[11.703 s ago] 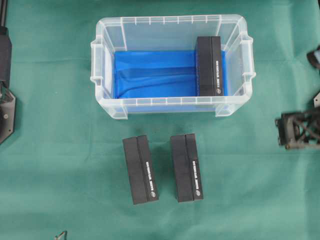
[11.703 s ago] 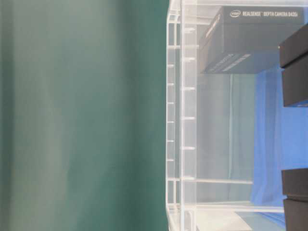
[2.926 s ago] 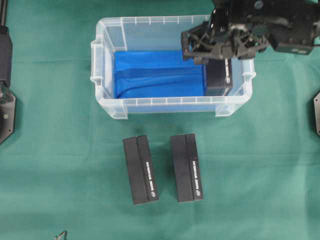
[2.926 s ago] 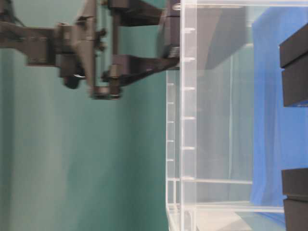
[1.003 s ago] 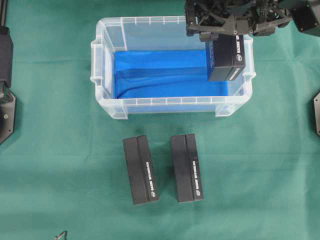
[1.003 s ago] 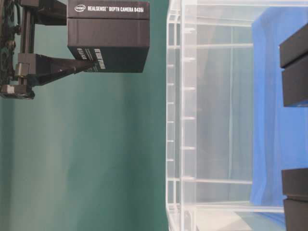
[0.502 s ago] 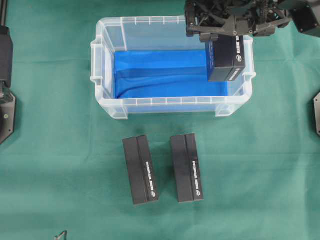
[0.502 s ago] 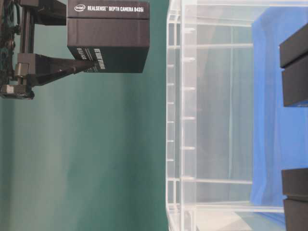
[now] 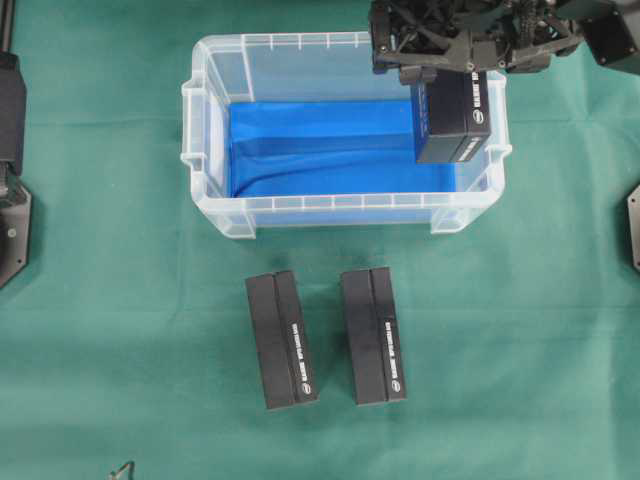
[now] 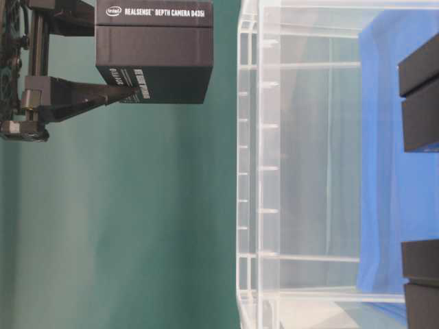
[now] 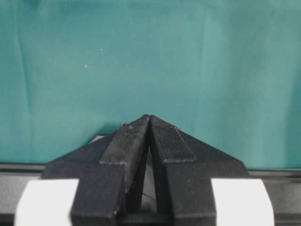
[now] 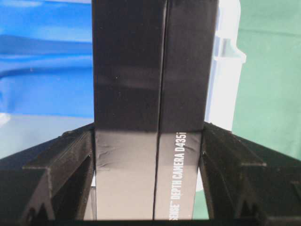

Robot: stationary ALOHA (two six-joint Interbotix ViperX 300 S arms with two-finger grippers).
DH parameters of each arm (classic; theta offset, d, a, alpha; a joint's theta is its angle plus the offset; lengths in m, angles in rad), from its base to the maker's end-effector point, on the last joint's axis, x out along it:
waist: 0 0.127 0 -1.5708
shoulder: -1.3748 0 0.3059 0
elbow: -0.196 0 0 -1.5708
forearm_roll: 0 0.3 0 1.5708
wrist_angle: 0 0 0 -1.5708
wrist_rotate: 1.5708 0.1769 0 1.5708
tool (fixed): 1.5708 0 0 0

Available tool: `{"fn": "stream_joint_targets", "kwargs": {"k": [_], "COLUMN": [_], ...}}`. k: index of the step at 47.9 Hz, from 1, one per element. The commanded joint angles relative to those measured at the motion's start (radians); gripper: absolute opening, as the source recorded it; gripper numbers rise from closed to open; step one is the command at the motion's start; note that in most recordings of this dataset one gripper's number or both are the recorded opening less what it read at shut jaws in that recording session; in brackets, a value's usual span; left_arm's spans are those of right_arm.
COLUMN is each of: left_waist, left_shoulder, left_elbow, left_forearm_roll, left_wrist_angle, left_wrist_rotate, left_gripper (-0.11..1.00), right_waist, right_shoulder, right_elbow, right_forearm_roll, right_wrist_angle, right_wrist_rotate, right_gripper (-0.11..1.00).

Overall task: Take the box out of the case with the right arm.
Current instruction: 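Carry the box with the right gripper to the table right of the others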

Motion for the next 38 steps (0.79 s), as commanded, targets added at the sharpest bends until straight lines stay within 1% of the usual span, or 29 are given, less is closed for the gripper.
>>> {"fn": "stream_joint_targets", "kwargs": {"k": [1,13,23,29,38], "left_waist": [-0.003,-0.003,-0.003,-0.003,-0.003], "left_shoulder": [-0.002,-0.002,-0.002,0.000,-0.002], "left_elbow": [-0.028,-0.028,-0.028,-0.028,-0.028], "left_forearm_roll": [0.002,0.002,0.002,0.002,0.002], "left_wrist_angle": [-0.003,-0.003,-0.003,-0.003,-0.003], "left_wrist_rotate": [0.000,0.000,0.002,0.000,-0.002], "left_gripper": [0.00,0.00,0.00,0.00,0.00], "right_waist": [0.002,0.009,0.055,0.101,0.189], "right_shoulder": [-0.041,-0.044,-0.052,-0.052,-0.052], "right_elbow": [-0.029,-0.028,-0.028,-0.028,-0.028], "right_forearm_roll": [-0.005,-0.003,-0.005,-0.005,-0.023], "right_wrist_angle": [0.003,0.051,0.058,0.078,0.094], "right_wrist_rotate": [-0.005,-0.011,0.006,0.046,0.112], "right_gripper": [0.65,0.65,0.65,0.65,0.65]}}
